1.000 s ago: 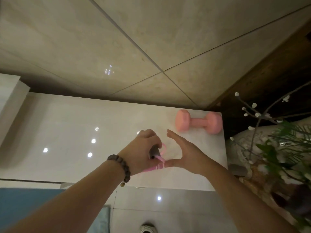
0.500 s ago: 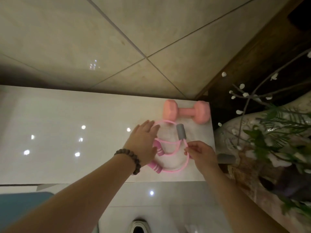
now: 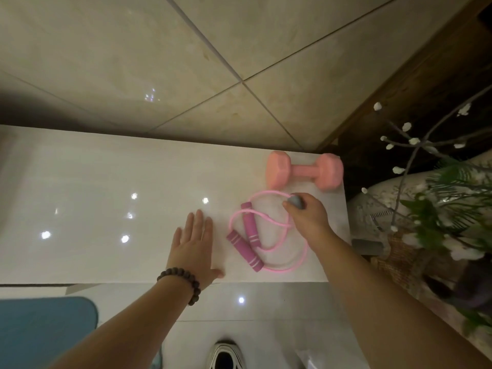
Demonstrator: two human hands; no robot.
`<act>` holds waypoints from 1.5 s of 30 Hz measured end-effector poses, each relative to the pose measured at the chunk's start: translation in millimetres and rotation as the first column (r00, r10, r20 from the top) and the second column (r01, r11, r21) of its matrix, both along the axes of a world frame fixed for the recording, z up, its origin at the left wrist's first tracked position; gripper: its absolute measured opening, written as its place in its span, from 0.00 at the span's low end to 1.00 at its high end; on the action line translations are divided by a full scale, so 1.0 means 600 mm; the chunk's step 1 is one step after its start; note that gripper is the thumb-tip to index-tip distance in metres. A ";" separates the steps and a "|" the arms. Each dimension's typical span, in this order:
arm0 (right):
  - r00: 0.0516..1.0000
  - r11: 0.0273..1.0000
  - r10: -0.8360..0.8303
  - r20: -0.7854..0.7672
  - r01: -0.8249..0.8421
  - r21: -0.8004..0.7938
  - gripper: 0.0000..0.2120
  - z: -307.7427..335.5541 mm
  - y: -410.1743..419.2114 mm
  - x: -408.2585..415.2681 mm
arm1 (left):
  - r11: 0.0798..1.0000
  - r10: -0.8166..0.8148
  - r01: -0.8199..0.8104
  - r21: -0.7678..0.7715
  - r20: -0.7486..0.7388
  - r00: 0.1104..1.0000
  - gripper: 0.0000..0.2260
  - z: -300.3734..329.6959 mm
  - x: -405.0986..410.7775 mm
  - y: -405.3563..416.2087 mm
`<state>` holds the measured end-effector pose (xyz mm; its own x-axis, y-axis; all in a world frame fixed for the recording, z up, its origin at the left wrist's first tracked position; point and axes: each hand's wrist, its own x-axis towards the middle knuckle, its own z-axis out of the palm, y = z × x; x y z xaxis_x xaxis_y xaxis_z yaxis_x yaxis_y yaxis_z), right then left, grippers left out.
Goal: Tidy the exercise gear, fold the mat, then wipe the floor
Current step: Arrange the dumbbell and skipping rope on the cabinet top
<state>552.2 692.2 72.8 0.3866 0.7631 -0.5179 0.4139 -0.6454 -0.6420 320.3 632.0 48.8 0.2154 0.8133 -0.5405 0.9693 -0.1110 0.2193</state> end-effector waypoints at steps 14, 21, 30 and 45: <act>0.939 0.934 -0.345 -0.004 0.343 0.101 0.25 -0.027 -0.049 0.081 | 0.999 0.009 -0.009 0.031 -0.004 1.000 0.52 -0.013 0.000 -0.003; 0.400 0.689 0.583 0.707 -0.704 -0.170 0.34 -0.053 -0.128 0.039 | 0.999 0.010 -0.009 0.036 -0.002 1.000 0.52 -0.014 0.000 -0.003; 0.363 0.739 0.510 0.780 -0.649 -0.181 0.33 -0.066 -0.105 0.014 | 0.999 0.004 -0.004 0.045 0.000 1.000 0.52 -0.015 -0.001 -0.003; 0.519 0.876 0.457 0.722 -0.403 -0.265 0.31 -0.048 -0.139 0.036 | 1.000 -0.001 0.002 0.028 -0.013 1.000 0.52 -0.011 -0.004 -0.005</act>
<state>573.6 608.8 44.1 0.2837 0.9248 -0.2536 0.9588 -0.2777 0.0596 318.1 629.2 41.9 0.2097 0.8276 -0.5206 0.9720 -0.1184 0.2032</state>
